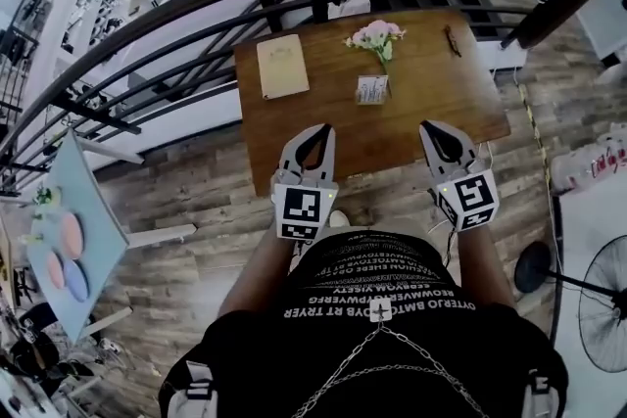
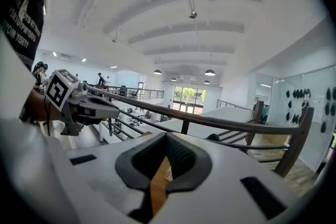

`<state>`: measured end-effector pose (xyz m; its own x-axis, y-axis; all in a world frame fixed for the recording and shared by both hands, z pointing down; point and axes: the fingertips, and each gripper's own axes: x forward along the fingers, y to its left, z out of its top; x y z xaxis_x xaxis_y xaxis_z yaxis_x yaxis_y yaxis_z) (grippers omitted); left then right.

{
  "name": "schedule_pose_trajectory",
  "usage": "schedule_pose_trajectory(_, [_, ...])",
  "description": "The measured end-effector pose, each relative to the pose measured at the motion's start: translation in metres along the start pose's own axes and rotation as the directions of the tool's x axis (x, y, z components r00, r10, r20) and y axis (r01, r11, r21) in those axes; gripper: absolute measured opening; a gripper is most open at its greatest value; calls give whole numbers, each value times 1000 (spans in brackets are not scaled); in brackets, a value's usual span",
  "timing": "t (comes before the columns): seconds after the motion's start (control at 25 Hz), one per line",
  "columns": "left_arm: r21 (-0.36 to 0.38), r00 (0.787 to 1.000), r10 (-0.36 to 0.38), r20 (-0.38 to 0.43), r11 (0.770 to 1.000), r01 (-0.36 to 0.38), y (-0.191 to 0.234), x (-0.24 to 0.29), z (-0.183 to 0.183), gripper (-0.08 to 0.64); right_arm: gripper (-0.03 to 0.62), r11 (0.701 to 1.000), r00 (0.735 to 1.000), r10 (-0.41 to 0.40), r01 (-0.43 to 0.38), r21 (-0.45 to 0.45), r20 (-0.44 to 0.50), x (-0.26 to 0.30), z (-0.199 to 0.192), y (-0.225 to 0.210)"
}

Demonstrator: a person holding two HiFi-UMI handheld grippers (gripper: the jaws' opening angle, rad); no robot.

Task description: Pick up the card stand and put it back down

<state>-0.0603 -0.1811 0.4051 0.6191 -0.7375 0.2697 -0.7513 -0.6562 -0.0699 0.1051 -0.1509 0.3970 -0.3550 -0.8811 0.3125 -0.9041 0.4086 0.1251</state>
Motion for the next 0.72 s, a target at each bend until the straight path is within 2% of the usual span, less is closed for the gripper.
schedule_pose_trajectory(0.28, [-23,1000,-27,-12,999,27,3,-1,-12,26,15,999,998,-31,32,29,-53,-4,-12,-3])
schedule_pose_trajectory(0.52, [-64,1000,15,-11,998,-15,28,6,-13,26,15,998,994,-7,13,55,-113,17,-42,-5])
schedule_pose_trajectory(0.72, [-65,999,37,-20,997,-38,43,17,-20,28,15,998,990,13,-3,70,-141,40,-61,-9])
